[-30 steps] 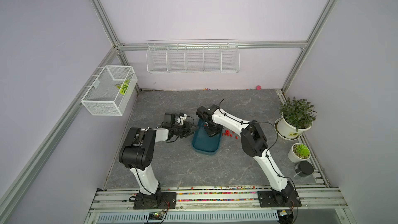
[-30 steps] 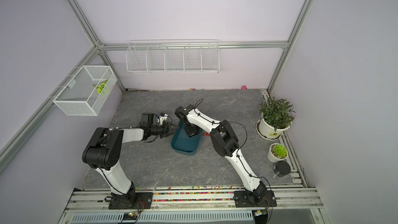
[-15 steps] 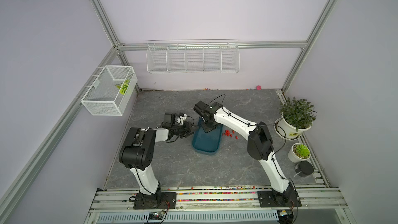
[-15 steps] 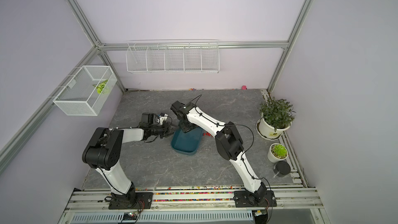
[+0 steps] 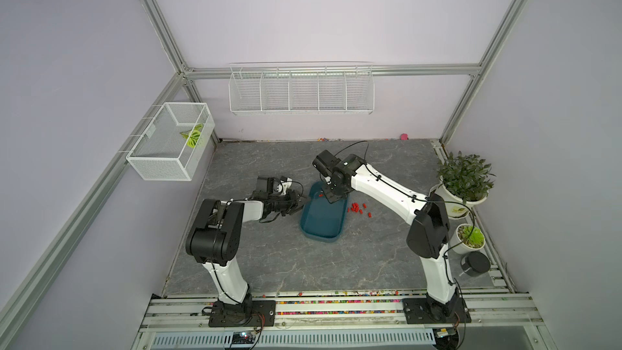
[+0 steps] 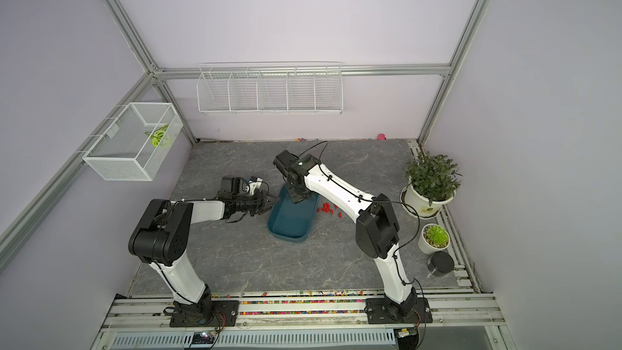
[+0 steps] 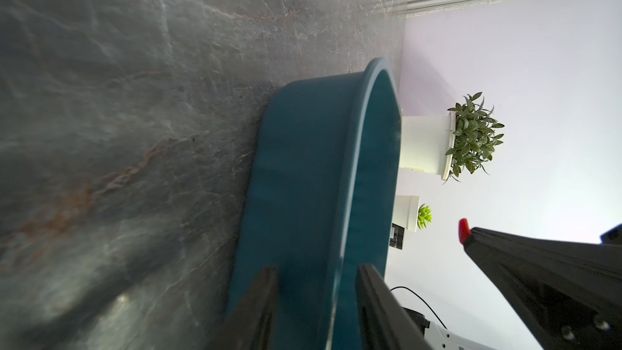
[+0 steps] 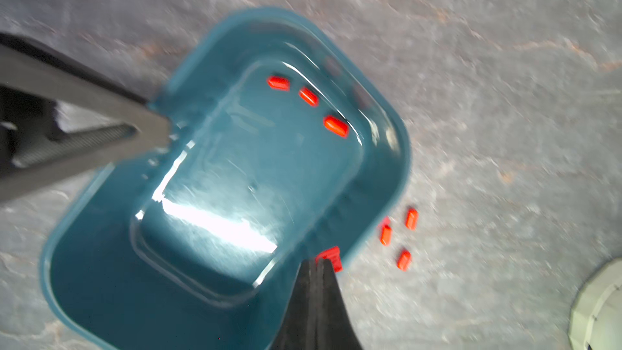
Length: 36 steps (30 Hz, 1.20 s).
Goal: Take the screw protection sleeves out of the storage box
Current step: Place the screw protection sleeve at the center of the board.
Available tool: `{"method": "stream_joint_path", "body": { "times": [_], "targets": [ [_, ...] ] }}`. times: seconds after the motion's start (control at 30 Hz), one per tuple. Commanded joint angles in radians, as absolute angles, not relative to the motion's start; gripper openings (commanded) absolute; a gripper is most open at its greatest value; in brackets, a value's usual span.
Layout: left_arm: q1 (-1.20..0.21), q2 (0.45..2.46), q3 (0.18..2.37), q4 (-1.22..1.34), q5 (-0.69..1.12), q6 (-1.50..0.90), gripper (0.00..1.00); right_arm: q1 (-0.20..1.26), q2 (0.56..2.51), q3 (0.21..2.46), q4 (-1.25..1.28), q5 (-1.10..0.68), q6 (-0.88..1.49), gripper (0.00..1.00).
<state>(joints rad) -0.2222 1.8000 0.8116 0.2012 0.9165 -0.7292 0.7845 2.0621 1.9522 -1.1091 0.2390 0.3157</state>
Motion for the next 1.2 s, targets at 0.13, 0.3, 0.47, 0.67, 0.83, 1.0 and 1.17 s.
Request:
{"method": "stream_joint_path", "body": {
  "times": [0.13,0.3,0.47,0.67,0.83,1.0,1.17],
  "targets": [
    [-0.219,1.806,0.823,0.191,0.916,-0.727,0.45,0.725,1.899,1.788,-1.080,0.201,0.302,0.00],
    [-0.222,1.812,0.833,0.177,0.916,-0.723,0.45,0.691,1.808,1.661,-1.038,0.171,0.296,0.00],
    [-0.225,1.816,0.840,0.164,0.915,-0.717,0.45,0.655,1.761,1.534,-0.970,0.135,0.299,0.00],
    [-0.225,1.824,0.848,0.152,0.916,-0.713,0.45,0.603,1.764,1.423,-0.876,0.084,0.295,0.00],
    [-0.228,1.829,0.853,0.146,0.914,-0.710,0.45,0.570,1.789,1.365,-0.825,0.057,0.292,0.00],
    [-0.230,1.830,0.858,0.139,0.913,-0.708,0.45,0.565,1.814,1.341,-0.796,0.046,0.289,0.00],
    [-0.231,1.832,0.861,0.133,0.911,-0.707,0.45,0.563,1.858,1.349,-0.796,0.035,0.282,0.00]
  ]
}}
